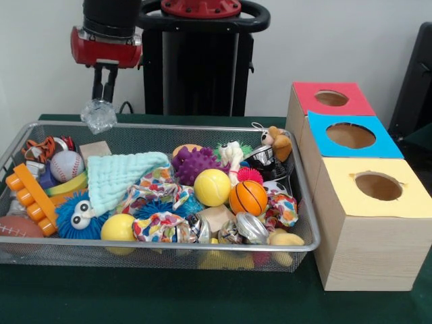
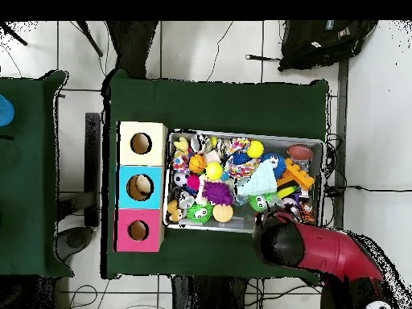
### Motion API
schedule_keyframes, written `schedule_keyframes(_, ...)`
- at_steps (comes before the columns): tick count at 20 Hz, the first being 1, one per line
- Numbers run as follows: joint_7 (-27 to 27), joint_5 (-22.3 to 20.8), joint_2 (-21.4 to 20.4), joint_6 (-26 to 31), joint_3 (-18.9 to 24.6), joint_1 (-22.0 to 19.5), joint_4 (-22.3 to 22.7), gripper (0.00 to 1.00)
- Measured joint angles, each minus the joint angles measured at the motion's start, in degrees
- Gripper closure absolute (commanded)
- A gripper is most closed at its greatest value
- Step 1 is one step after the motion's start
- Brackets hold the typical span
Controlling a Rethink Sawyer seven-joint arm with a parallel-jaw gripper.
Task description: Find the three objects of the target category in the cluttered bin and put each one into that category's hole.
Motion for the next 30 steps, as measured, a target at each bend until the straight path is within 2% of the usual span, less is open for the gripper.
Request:
schedule_keyframes(4, 0.0, 5.6, -0.1, 0.0, 1.7, -1.7, 1.3, 1.00)
schedule_keyframes(8, 0.0, 8.9, -0.1, 0.0, 2.5, -2.3, 2.8, 1.00)
schedule_keyframes(22, 0.0, 12.7, -0.1, 0.0, 2.9, -2.0, 4.3, 1.00)
schedule_keyframes(30, 0.0, 16.2, -0.2, 0.0, 2.9, 1.7, 4.5, 1.00)
